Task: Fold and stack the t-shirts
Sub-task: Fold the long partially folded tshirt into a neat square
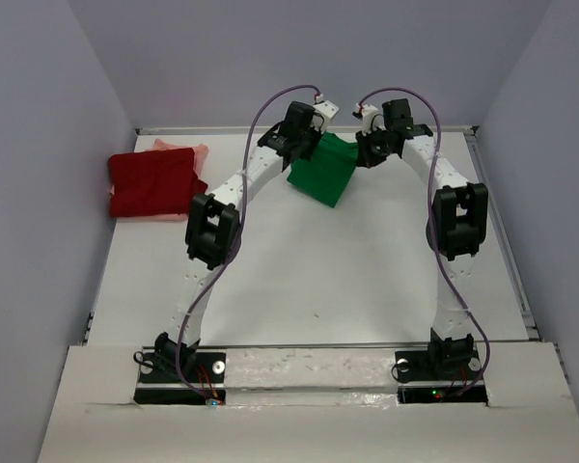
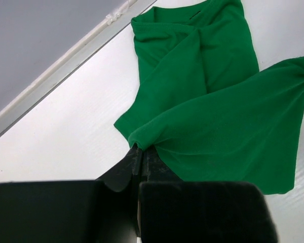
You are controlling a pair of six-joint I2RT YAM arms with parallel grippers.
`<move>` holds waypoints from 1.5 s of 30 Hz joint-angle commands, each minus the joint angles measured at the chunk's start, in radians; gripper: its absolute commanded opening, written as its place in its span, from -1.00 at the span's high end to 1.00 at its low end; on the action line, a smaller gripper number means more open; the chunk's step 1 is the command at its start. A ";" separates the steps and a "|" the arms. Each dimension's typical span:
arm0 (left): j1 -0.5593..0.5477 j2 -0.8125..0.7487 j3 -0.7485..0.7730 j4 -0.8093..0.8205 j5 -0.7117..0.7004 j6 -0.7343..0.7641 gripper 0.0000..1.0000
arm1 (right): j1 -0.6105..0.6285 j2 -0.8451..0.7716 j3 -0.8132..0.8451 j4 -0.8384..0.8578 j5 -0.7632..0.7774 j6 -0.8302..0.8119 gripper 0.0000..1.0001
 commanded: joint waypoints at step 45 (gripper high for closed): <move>-0.023 -0.092 0.026 0.091 -0.585 0.002 -0.98 | 0.039 -0.097 0.037 -0.072 -0.080 -0.090 -0.69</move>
